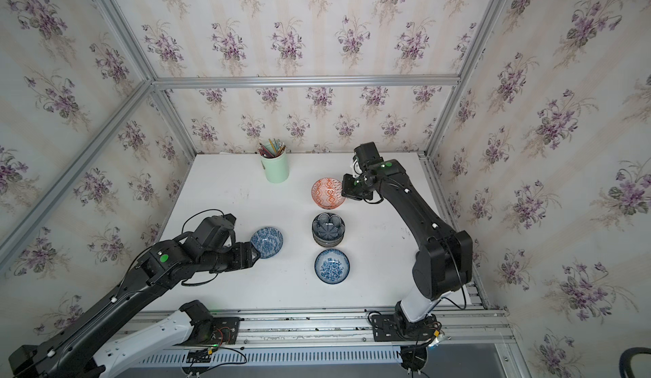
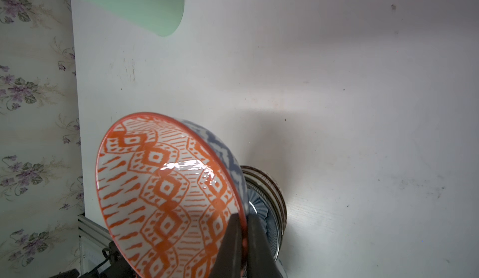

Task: Stack the bowls
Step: Pick up the bowl from the center of the board.

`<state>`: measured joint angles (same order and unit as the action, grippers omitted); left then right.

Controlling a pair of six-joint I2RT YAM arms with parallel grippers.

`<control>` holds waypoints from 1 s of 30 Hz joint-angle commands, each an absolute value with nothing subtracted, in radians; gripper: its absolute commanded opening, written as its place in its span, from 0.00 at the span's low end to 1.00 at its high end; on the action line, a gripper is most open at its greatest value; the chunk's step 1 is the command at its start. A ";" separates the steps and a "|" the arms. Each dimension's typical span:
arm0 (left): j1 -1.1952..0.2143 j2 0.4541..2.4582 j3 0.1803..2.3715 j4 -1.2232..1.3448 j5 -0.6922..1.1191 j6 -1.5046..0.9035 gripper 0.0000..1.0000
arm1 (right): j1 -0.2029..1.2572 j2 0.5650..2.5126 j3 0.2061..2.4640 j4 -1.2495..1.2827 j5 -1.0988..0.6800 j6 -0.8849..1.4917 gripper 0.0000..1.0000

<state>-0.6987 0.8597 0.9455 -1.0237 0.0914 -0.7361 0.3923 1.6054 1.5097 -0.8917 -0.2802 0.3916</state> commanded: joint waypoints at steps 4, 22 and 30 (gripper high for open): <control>-0.697 0.863 1.002 -1.044 0.138 -0.720 0.75 | 0.517 1.523 1.407 -0.884 -0.292 0.386 0.00; -0.698 0.939 1.017 -0.974 0.227 -0.699 0.60 | 0.895 1.548 1.358 -0.825 -0.240 0.487 0.00; -0.697 0.973 1.003 -0.963 0.231 -0.693 0.50 | 0.933 1.580 1.400 -0.825 -0.226 0.496 0.00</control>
<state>-0.6987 0.9665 1.0069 -0.9844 0.2253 -0.7074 0.9283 1.5757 1.3849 -0.8547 -0.2298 0.4786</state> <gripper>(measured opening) 0.526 0.086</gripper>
